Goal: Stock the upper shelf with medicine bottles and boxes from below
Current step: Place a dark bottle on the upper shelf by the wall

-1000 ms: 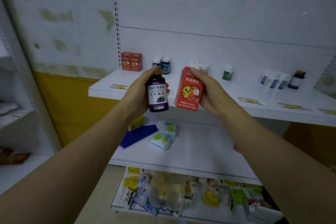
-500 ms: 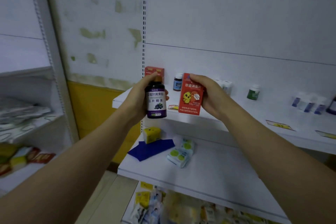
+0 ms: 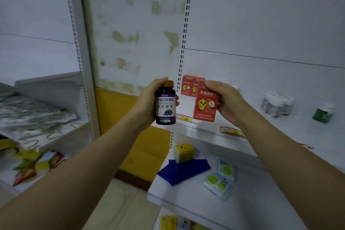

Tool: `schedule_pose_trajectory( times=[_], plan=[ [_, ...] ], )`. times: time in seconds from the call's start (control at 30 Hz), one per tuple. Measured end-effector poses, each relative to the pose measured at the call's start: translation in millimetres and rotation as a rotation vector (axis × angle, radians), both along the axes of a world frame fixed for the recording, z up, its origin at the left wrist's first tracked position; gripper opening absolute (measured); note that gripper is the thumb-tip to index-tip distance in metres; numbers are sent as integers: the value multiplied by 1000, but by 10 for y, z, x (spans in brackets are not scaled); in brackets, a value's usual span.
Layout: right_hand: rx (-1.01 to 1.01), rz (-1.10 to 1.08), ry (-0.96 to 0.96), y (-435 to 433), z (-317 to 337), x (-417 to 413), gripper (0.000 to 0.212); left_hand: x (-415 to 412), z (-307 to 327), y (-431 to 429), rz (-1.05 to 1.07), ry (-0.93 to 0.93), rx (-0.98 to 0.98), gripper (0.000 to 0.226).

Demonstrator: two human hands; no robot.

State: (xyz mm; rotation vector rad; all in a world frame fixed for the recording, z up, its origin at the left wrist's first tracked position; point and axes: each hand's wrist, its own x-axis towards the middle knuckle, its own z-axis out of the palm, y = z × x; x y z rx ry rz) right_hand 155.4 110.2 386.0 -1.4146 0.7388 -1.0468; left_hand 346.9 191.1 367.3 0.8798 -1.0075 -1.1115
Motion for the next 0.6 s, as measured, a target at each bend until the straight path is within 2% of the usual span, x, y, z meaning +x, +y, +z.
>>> schedule_pose_trajectory(
  times=[0.2, 0.33, 0.6],
  plan=[
    [-14, -66, 8, -444, -12, 727, 40, 788, 79, -485, -86, -22, 22, 28],
    [-19, -159, 20, -713, -15, 1034, 35, 1173, 112, -848, -143, -24, 34, 26],
    [-17, -270, 186, -1294, -165, 1186, 34, 1424, -74, -1682, -283, 18, 81, 29]
  ],
)
